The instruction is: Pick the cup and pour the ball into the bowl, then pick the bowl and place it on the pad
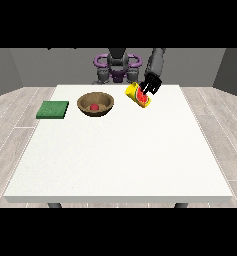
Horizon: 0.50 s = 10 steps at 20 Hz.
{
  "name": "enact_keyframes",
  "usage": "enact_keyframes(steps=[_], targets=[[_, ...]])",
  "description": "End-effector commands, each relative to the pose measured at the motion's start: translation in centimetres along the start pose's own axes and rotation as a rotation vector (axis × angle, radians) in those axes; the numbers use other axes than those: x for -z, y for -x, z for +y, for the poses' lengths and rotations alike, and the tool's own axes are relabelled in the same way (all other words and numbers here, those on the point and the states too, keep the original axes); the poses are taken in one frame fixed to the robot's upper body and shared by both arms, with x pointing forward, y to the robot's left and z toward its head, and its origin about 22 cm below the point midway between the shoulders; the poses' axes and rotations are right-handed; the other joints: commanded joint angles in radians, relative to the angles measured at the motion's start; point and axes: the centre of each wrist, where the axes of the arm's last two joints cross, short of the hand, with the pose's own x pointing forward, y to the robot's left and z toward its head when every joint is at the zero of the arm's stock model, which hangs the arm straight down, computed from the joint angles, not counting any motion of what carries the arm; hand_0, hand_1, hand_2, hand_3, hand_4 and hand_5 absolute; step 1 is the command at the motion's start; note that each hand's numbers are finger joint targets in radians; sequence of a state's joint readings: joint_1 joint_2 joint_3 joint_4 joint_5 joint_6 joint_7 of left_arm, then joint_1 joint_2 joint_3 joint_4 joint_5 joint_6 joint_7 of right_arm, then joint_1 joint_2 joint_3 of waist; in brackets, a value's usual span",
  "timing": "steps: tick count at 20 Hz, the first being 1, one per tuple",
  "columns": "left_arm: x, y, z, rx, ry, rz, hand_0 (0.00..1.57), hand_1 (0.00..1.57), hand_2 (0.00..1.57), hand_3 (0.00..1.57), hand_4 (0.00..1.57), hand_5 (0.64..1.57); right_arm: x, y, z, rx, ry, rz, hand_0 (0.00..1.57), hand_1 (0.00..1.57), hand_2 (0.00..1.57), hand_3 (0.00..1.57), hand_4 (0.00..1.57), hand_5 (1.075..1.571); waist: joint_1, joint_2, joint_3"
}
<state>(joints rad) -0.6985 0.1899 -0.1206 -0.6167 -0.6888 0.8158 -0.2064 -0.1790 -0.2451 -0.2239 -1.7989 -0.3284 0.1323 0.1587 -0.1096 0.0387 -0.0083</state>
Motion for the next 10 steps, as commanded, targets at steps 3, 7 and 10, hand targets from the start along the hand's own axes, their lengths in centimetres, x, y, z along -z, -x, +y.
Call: enact_keyframes(steps=[3, 7, 10], targets=[[0.6, -2.8, 0.9, -0.503, -0.120, 0.101, 1.42, 1.42, 1.57, 1.57, 1.38, 1.502, -0.4, -0.3, 0.9, 0.029, 0.015, -0.036, 0.00, 0.00, 0.00, 0.00, 0.44, 1.565, 0.043, 0.047, -0.0106], [1.5, -4.6, 1.5, -0.914, -0.104, 0.142, 1.22, 1.22, 1.39, 1.06, 0.70, 1.560, -0.3, -0.3, 1.6, 0.040, 0.025, -0.019, 0.00, 0.00, 0.00, 0.06, 0.48, 1.565, 0.096, 0.060, -0.0160], [2.0, -1.9, 3.4, -1.110, -0.161, 0.042, 0.41, 0.41, 0.00, 0.00, 0.26, 1.569, -0.4, -0.6, 2.7, 0.039, 0.060, -0.054, 0.00, 0.00, 0.00, 0.00, 0.53, 1.564, 0.148, 0.124, -0.0055]])
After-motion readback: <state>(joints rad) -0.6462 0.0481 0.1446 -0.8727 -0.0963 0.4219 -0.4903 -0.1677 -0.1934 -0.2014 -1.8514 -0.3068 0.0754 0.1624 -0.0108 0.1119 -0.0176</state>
